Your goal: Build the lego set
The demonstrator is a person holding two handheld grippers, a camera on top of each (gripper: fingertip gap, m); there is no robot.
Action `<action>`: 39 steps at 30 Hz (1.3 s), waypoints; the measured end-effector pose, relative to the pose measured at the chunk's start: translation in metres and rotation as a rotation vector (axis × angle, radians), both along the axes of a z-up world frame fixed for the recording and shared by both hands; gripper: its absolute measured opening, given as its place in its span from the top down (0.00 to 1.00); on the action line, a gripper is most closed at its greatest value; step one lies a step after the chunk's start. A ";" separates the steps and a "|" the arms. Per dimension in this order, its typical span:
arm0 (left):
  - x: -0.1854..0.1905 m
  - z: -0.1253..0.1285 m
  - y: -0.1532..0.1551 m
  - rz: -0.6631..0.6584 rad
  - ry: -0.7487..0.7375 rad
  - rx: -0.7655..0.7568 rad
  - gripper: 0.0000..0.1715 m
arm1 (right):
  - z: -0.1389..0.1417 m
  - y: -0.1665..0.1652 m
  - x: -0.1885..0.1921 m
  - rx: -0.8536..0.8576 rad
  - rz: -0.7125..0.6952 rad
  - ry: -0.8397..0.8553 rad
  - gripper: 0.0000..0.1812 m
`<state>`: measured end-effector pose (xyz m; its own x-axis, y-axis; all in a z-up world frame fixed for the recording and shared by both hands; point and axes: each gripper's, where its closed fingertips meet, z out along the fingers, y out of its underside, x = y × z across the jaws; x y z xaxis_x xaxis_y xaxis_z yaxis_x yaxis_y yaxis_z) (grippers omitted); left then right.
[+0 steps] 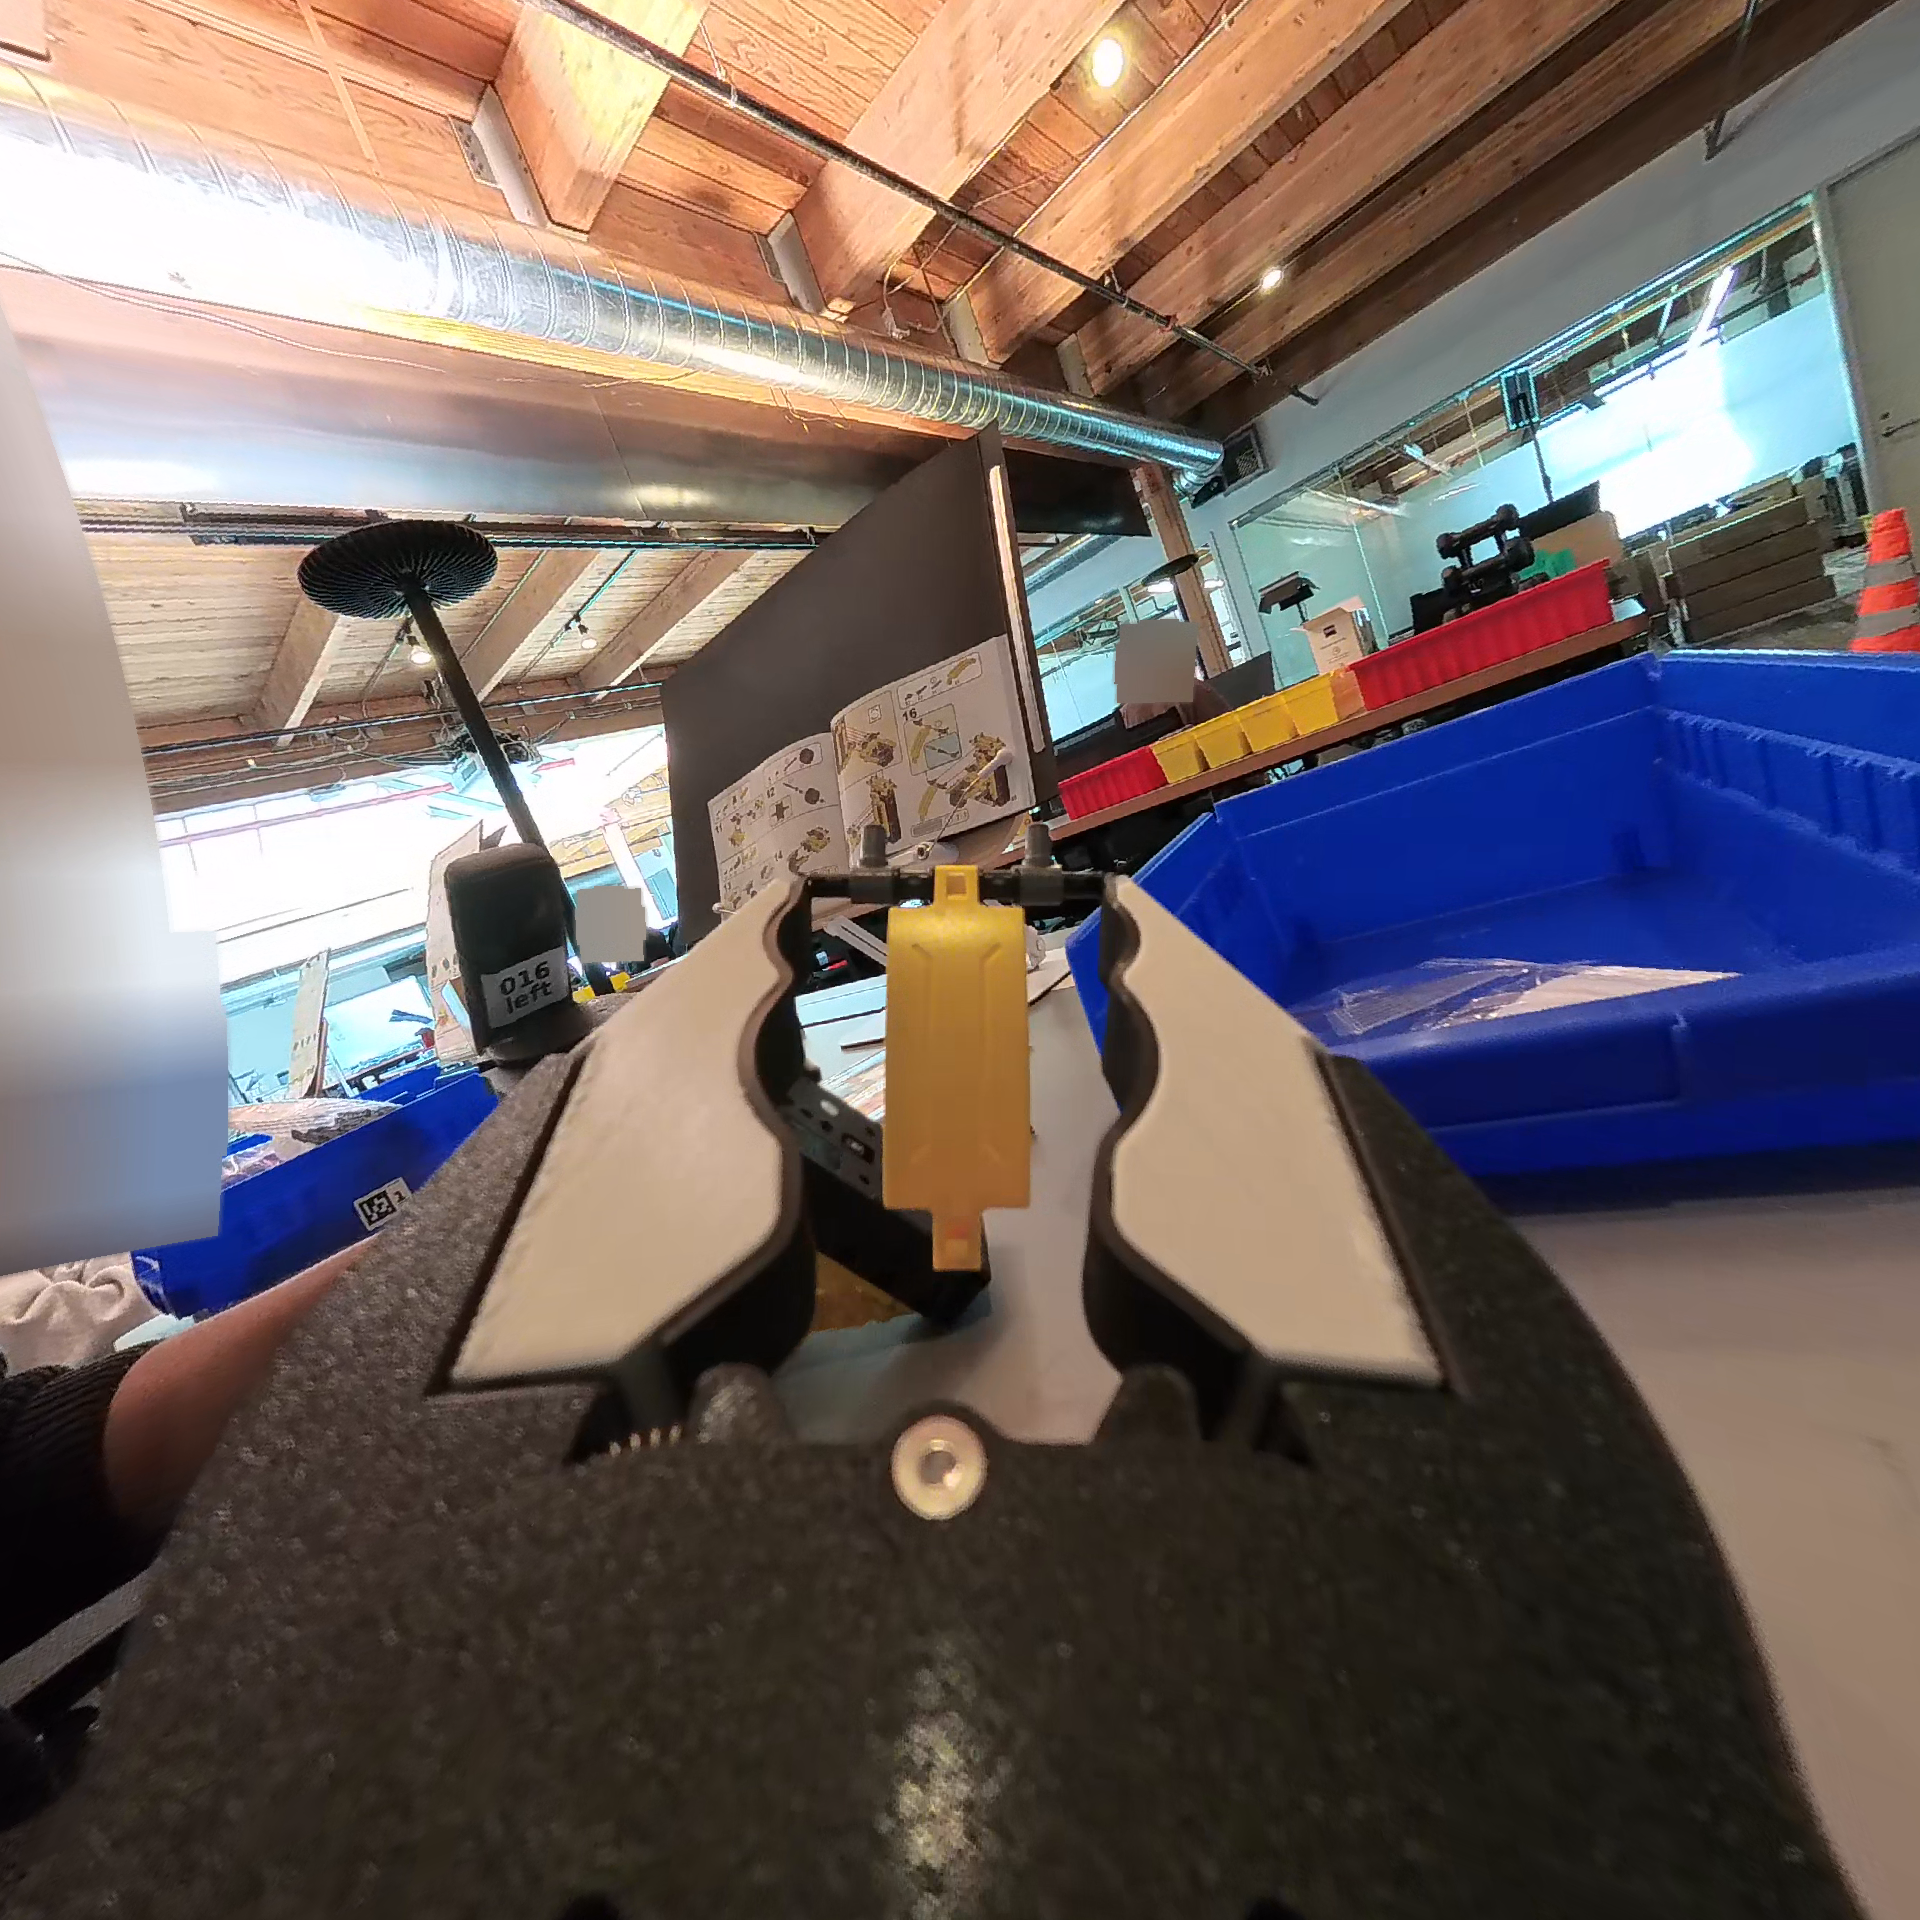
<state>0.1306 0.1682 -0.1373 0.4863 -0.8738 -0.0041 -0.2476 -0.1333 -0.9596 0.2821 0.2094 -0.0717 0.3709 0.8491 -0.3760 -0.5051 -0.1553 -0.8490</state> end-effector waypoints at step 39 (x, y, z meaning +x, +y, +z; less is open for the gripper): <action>-0.051 0.020 0.043 0.331 -0.180 -0.055 0.79 | 0.000 0.000 0.001 -0.001 0.000 0.007 0.70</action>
